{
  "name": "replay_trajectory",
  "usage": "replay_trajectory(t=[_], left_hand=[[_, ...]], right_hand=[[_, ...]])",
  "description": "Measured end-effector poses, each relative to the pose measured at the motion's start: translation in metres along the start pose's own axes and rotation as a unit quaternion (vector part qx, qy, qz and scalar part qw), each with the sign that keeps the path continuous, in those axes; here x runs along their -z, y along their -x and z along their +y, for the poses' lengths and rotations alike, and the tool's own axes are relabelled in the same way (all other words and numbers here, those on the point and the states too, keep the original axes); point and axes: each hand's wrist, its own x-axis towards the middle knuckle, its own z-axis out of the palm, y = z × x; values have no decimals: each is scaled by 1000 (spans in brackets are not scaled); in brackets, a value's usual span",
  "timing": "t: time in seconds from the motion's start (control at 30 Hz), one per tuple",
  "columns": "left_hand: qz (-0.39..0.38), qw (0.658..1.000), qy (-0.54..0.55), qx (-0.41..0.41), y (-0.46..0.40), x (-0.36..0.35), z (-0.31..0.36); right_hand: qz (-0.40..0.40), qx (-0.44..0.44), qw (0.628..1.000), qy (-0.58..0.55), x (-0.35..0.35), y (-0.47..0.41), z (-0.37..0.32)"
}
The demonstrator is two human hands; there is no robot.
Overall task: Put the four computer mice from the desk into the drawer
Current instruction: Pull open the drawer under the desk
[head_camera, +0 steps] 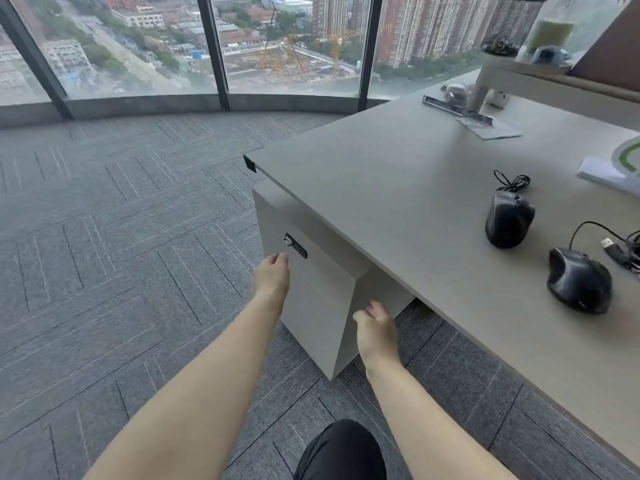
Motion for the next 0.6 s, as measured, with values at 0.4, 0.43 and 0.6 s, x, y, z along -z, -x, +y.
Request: replay_trajectory(t=[0.4, 0.43, 0.6], left_hand=[[60, 983, 149, 86, -59, -36, 16], [66, 982, 159, 81, -62, -36, 14], [91, 977, 181, 60, -65, -41, 12]], right_hand=[[65, 56, 996, -22, -27, -21, 7], [68, 60, 996, -19, -26, -23, 9], [67, 62, 996, -8, -23, -25, 10]])
